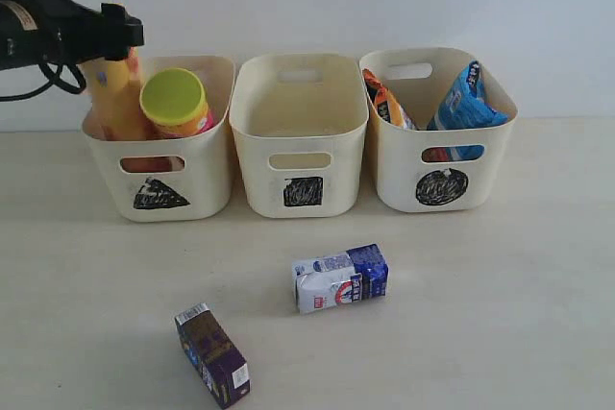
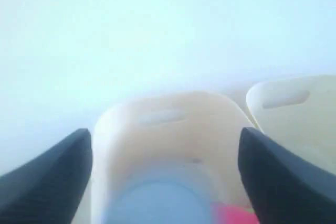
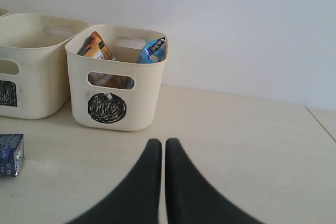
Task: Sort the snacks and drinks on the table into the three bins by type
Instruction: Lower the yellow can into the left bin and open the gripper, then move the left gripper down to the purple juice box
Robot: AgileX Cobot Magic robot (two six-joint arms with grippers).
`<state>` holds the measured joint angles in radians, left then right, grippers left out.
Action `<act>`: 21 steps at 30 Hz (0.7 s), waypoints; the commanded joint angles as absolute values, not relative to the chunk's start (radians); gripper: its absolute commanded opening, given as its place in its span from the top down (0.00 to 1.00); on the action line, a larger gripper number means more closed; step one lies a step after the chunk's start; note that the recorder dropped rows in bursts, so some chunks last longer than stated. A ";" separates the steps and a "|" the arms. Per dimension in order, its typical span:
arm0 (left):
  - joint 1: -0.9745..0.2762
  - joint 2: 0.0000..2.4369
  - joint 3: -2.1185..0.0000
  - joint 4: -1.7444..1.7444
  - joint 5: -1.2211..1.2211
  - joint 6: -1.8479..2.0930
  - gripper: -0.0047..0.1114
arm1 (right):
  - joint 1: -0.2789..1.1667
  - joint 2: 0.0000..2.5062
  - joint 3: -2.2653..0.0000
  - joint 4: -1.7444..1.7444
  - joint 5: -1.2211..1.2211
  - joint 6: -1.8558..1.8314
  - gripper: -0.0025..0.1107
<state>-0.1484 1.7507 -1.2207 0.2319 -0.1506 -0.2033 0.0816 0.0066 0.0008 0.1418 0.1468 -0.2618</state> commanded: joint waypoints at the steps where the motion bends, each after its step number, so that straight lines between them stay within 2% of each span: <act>1: -0.146 1.717 -1.288 0.228 0.044 -0.186 0.34 | 0.079 0.000 0.000 0.143 0.139 -0.269 0.98; 5: -0.146 1.675 -1.330 0.228 0.162 -0.186 0.35 | 0.079 0.000 0.000 0.143 0.139 -0.269 0.98; 6: -0.146 1.653 -1.332 0.228 0.181 -0.186 0.41 | 0.079 0.000 0.000 0.143 0.139 -0.269 0.98; 9: -0.148 1.579 -1.332 0.228 0.228 -0.186 0.70 | 0.079 0.000 0.000 0.143 0.139 -0.269 0.98; 12: -0.148 1.534 -1.332 0.228 0.300 -0.118 0.92 | 0.079 0.000 0.000 0.143 0.139 -0.269 0.98; 21: -0.152 1.507 -1.418 0.109 0.784 0.202 0.92 | 0.079 0.000 0.000 0.143 0.139 -0.269 0.98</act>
